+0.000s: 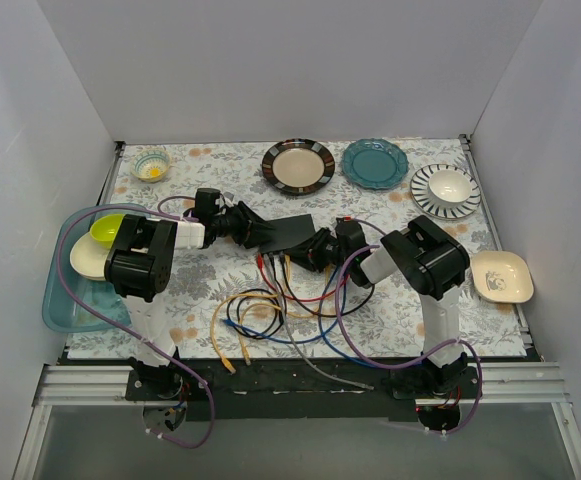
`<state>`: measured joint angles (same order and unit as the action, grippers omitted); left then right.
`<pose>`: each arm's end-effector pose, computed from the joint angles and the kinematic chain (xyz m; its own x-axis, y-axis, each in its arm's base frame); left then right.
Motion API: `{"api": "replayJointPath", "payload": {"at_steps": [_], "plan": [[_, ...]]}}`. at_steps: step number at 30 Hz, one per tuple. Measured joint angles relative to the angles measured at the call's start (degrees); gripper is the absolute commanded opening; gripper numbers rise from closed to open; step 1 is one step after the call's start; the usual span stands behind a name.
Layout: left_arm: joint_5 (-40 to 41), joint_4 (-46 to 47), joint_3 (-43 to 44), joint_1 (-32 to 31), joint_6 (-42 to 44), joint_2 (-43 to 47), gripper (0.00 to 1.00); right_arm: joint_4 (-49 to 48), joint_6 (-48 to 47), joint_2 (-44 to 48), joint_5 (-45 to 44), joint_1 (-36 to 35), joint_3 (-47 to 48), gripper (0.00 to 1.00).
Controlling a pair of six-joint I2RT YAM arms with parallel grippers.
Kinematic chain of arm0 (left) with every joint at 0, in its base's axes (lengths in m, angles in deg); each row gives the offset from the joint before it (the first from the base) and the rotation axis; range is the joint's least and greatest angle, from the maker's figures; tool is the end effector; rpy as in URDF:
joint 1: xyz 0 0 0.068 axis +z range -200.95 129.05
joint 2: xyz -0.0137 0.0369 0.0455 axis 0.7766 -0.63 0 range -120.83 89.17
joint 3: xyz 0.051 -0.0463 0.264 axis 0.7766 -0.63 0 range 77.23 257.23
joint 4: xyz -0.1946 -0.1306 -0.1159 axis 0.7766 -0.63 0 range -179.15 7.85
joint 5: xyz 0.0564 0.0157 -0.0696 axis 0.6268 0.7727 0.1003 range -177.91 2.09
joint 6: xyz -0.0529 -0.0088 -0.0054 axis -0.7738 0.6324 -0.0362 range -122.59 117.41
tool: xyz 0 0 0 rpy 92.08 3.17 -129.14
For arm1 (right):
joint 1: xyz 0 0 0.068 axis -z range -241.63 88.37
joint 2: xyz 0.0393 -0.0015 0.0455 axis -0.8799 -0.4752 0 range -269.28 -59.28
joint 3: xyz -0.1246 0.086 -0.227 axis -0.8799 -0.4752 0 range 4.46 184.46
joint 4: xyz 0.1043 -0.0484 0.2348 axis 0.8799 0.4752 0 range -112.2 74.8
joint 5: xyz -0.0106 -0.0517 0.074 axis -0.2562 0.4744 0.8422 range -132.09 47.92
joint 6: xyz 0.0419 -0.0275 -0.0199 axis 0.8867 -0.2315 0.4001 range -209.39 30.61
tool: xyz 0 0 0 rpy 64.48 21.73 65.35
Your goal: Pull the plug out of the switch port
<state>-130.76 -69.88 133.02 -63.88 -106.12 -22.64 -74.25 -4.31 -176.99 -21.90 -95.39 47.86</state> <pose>0.3621 -0.1079 0.1198 -0.4673 -0.6240 0.6262 -0.8056 0.0089 -0.5924 0.2976 0.2136 0.0869 -0.8112 0.5826 0.0509 0.2462 0.2613 0.9333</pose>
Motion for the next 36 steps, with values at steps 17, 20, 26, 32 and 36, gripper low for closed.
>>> {"api": "replayJointPath", "payload": {"at_steps": [17, 20, 26, 32, 36], "plan": [[-2.6, 2.4, -3.3, -1.7, -0.9, 1.0, 0.39, -1.5, -4.2, -1.3, 1.0, 0.0, 0.7, 0.01], [-3.2, 2.6, -3.3, -2.8, -1.1, 0.8, 0.39, -1.5, -6.2, -1.3, 1.6, 0.0, 0.7, 0.01], [-4.1, 2.8, -2.7, -3.5, -1.7, -0.4, 0.38, -0.5, -10.2, -0.3, 3.2, 0.0, 0.0, 0.01], [-4.2, 1.5, -0.8, -3.6, -1.7, -1.3, 0.38, 1.1, -12.6, 4.0, 5.6, -0.3, -5.7, 0.01], [-3.6, 1.2, -0.4, -3.3, -1.7, -1.3, 0.39, 7.4, -17.4, 9.9, 5.2, 1.3, -8.9, 0.01]]}}
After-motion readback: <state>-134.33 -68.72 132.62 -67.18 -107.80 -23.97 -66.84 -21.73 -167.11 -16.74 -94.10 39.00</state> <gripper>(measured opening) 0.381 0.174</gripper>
